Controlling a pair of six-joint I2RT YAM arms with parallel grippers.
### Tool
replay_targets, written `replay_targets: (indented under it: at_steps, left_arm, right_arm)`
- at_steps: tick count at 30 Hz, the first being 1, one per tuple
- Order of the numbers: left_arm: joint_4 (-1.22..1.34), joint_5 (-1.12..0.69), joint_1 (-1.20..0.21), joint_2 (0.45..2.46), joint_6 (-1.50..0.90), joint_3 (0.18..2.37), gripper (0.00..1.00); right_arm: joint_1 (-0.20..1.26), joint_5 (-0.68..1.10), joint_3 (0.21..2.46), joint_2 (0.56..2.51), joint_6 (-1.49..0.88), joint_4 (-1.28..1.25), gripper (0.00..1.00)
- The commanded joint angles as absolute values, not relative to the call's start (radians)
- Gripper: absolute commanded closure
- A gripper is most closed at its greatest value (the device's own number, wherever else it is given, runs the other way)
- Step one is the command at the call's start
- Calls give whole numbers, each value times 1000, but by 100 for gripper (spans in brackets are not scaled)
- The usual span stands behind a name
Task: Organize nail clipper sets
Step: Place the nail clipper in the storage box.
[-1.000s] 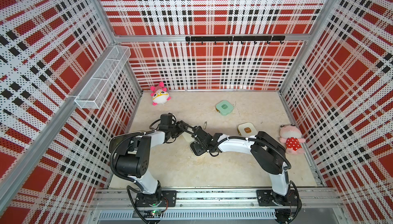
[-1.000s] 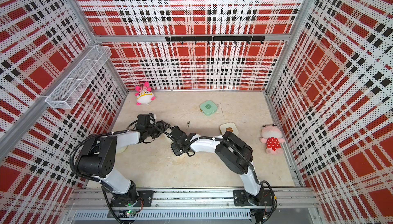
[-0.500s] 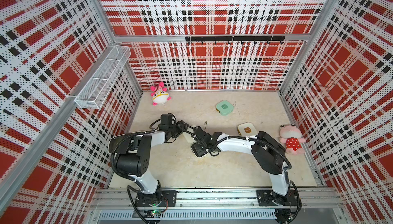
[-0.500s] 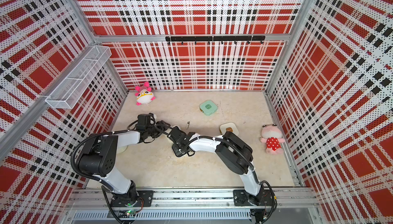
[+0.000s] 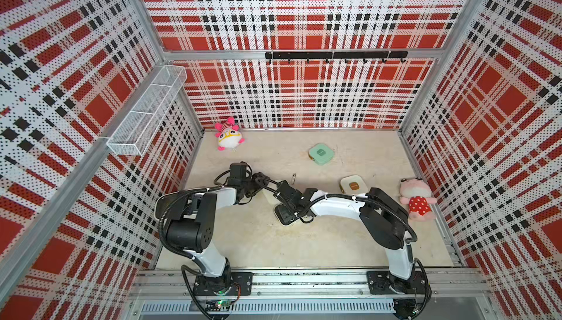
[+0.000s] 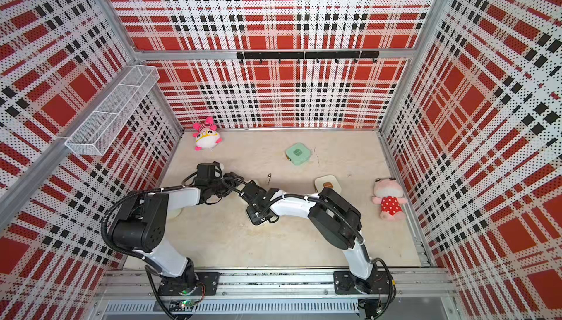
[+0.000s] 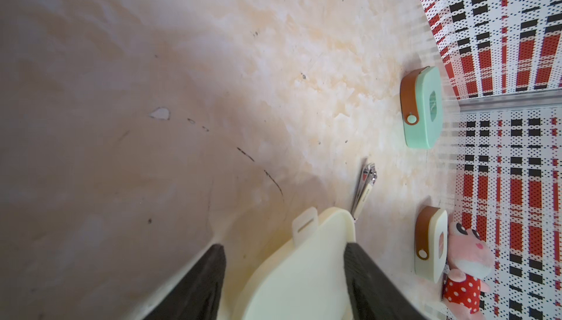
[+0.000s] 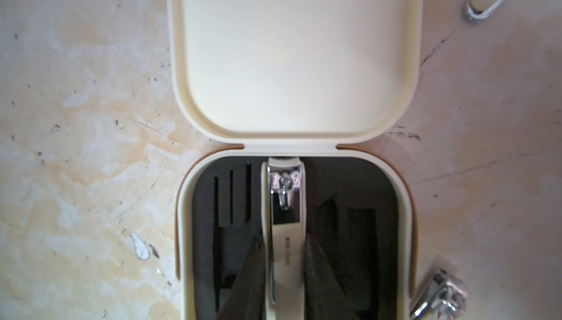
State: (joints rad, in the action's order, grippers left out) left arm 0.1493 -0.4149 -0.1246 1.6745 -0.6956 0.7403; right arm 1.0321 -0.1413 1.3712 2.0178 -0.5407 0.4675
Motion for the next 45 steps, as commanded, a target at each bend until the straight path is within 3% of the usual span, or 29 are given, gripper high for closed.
replay_targets:
  at_steps: [1,31,45]
  left_arm:
    - [152,-438,-136,1635,-705,764,33]
    - [200,-483,-219,1756,-733,820,33]
    - [262,-483,-187,1775,-741,733,33]
  right_arm:
    - [1042,-139,1343,2049,-546,483,87]
    - [1042,-123,1299,2056,-561,446,84]
    - [1040,-191,1367,2034,-570,500,66]
